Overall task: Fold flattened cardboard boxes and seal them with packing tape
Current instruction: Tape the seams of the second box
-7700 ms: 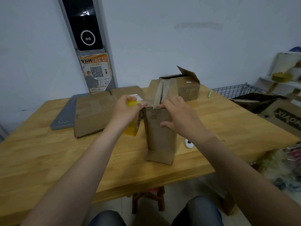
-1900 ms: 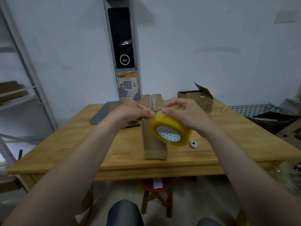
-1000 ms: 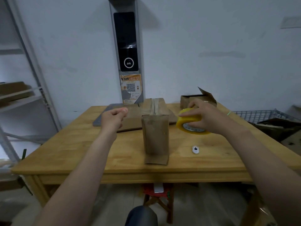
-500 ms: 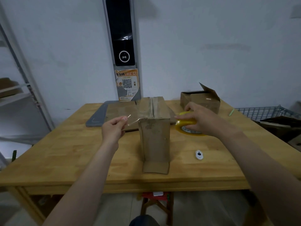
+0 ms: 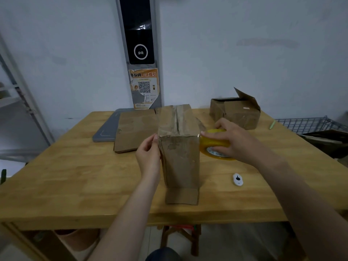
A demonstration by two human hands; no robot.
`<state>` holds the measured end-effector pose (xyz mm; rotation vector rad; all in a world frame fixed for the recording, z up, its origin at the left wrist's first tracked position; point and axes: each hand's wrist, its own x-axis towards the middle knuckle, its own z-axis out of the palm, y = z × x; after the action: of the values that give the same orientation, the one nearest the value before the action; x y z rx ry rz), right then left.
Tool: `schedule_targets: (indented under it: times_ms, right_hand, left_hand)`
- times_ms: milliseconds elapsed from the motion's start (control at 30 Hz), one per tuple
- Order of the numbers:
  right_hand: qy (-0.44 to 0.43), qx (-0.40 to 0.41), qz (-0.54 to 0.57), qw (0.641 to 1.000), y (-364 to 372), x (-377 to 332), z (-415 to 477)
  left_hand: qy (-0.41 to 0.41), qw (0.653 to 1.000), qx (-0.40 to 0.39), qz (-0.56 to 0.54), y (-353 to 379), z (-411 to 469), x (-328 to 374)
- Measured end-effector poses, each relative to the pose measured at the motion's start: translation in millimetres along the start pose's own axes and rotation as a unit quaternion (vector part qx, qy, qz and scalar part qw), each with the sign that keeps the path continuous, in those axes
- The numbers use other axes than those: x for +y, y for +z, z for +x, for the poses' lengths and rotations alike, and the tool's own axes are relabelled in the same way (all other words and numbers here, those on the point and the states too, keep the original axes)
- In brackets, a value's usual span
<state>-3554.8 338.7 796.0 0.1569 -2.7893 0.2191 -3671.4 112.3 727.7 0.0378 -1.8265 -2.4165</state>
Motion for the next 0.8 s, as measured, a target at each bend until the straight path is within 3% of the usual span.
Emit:
schedule_targets:
  times_ms: [67, 200, 267, 367, 433, 533, 633, 800]
  right_hand:
    - [0.0, 0.005, -0.015, 1.0, 3, -2, -2]
    - [0.009, 0.017, -0.022, 1.0, 4, -3, -5]
    - [0.005, 0.02, -0.021, 1.0, 6, -7, -5]
    - [-0.008, 0.025, -0.01, 1.0, 9, -15, -3]
    - [-0.013, 0.028, -0.001, 1.0, 11, -20, -2]
    - [-0.012, 0.028, -0.003, 1.0, 15, -25, -1]
    - [-0.023, 0.042, 0.014, 0.999, 19, -30, 0]
    - [-0.022, 0.048, 0.032, 0.998, 28, -28, -6]
  left_hand:
    - [0.01, 0.999, -0.025, 0.047, -7, 2, 2]
    - [-0.064, 0.989, -0.086, 0.098, -26, 8, 8]
    - [-0.014, 0.991, -0.077, 0.11, -33, 8, 14]
    - [0.163, 0.978, -0.054, 0.121, -41, -1, 31]
    - [0.331, 0.928, -0.078, 0.153, -45, -7, 43]
    - [0.491, 0.805, -0.194, 0.271, -37, -26, 58]
    - [0.49, 0.703, -0.284, 0.429, -18, -40, 57]
    - [0.479, 0.645, -0.264, 0.534, -17, -21, 43]
